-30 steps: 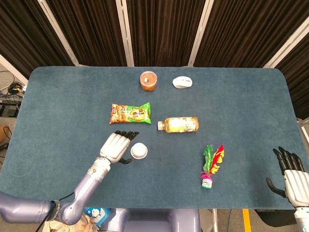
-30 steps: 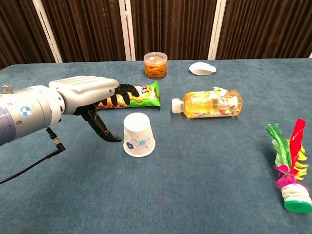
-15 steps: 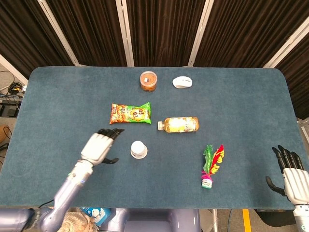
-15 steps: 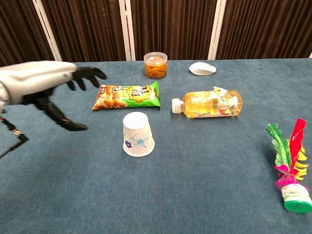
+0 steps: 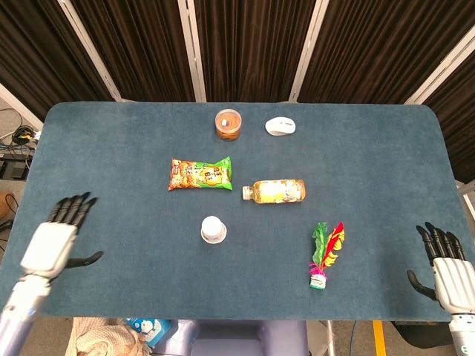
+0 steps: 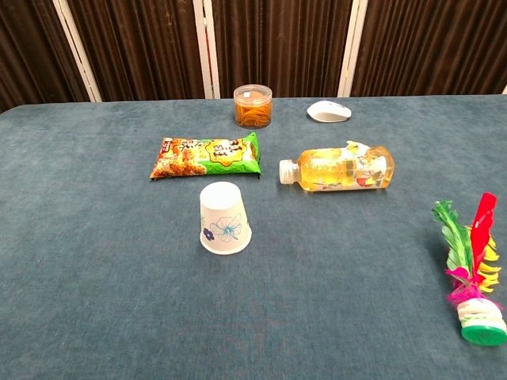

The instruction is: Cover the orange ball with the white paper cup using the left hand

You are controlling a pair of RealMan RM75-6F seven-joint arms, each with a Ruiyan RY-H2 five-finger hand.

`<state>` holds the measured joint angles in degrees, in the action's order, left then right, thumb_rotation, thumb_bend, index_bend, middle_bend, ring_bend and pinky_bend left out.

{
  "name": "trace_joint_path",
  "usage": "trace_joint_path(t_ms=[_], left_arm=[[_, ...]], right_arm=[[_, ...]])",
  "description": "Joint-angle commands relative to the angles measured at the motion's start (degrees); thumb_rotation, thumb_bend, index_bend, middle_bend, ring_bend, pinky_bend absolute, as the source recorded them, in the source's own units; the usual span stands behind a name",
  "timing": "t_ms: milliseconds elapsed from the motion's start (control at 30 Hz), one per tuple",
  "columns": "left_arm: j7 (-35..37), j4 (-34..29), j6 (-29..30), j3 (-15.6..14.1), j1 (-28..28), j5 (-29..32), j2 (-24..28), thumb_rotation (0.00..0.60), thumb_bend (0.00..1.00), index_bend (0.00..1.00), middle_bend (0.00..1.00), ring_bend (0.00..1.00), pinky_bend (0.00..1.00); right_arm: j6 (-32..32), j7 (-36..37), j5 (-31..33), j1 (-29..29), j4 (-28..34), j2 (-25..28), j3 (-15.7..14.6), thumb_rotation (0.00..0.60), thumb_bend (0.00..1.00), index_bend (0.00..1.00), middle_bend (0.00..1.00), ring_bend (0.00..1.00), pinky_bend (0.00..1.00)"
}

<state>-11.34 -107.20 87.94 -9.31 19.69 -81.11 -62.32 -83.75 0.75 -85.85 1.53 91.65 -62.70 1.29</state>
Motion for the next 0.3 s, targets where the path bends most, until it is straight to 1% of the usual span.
trace_joint_path(t_ms=[33,167,300], left_arm=[[5.9,4.3,5.7,-2.1,-5.6,-3.2,0.8,0.6,0.13,0.0,0.0,0.0,0.05],[7.8,8.9,7.2,-2.2,-8.3,-4.2,0.5,0.6,0.14,0.0,0.0,0.0,0.05],[7.9,10.0,5.9,-0.9,-8.7,-4.0,-0.3,0.6,0.14,0.0,0.0,0.0,0.05]], right_arm=[[-0.4,0.0,-0.4,-0.1,0.0,0.0,0.0,0.6,0.35,0.0,0.0,0.0,0.03],[-0.6,0.0,-0.8,-0.1,0.1,-0.1,-0.1,0.6,0.35,0.0,0.0,0.0,0.03],[-0.8,-0.3,-1.0,-0.2,0.0,-0.2,-0.2,0.6,0.35,0.0,0.0,0.0,0.03]])
